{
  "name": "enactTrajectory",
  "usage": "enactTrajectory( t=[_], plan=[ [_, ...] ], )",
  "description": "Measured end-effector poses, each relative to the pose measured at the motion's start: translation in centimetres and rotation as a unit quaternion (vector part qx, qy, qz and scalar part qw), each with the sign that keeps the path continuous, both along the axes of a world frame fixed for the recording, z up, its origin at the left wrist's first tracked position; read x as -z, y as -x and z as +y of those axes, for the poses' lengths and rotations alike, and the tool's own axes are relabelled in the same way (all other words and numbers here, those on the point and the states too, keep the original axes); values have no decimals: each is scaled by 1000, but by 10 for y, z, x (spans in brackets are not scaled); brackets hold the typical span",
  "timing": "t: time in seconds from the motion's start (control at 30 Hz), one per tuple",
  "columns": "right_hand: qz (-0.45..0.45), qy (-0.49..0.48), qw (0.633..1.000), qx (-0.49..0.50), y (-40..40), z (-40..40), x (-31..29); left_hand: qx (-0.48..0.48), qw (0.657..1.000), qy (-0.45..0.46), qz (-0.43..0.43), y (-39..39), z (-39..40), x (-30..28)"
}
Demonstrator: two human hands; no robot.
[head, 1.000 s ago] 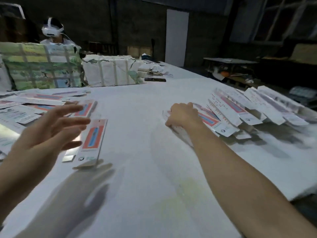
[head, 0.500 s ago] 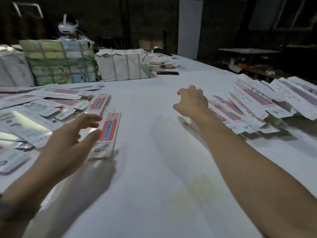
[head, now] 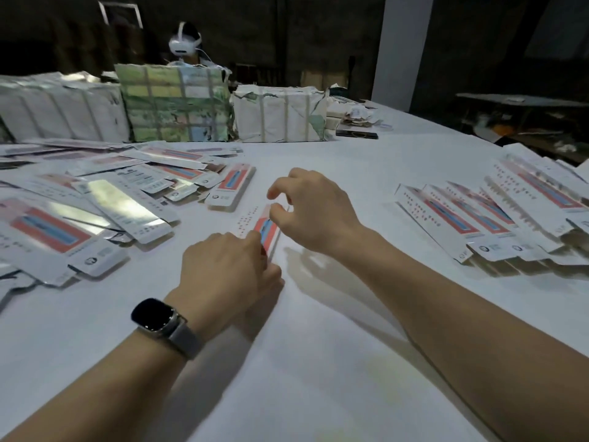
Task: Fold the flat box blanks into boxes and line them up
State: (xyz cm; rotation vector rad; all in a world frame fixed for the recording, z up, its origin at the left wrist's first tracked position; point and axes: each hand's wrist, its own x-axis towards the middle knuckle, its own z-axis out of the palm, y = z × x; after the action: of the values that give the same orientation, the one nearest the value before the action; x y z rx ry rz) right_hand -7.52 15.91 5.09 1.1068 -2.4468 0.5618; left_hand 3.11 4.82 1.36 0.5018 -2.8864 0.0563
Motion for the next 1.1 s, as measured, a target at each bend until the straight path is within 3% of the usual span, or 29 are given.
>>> enactTrajectory(
  t=[0.17,0.33,0.43,0.53,0.57,0.63,0.7,0.77,0.97,1.03,1.1],
  plan=[
    [-15,50,999,-6,2,1,2,-1,999,13,41,-1,-5,-13],
    [-73,225,972,-2,13,8,-2,24,979,-141,147,-7,-25,-17],
    [-156,306,939,-3,17,7,-4,80,910,-336,230,-9,-23,-19],
    [-223,374,900,-1,18,5,-9,118,792,-545,248,-12,-15,-26],
    [-241,388,889,0,15,5,-11,132,764,-584,240,-13,-14,-27],
    [-277,410,869,-31,7,5,-16,161,740,-617,215,-15,-13,-26],
    [-312,429,841,-107,-2,3,-17,191,720,-641,187,-15,-13,-26],
    [-332,424,825,-171,-10,0,-17,226,676,-677,183,-14,-11,-27],
    [-317,366,847,-220,-22,-7,-11,249,569,-752,220,-13,-15,-30],
    [-272,335,879,-204,-23,-8,-10,276,512,-785,214,-13,-17,-30],
    [-210,315,910,-171,-22,-8,-10,279,486,-801,210,-13,-15,-29]
  ],
)
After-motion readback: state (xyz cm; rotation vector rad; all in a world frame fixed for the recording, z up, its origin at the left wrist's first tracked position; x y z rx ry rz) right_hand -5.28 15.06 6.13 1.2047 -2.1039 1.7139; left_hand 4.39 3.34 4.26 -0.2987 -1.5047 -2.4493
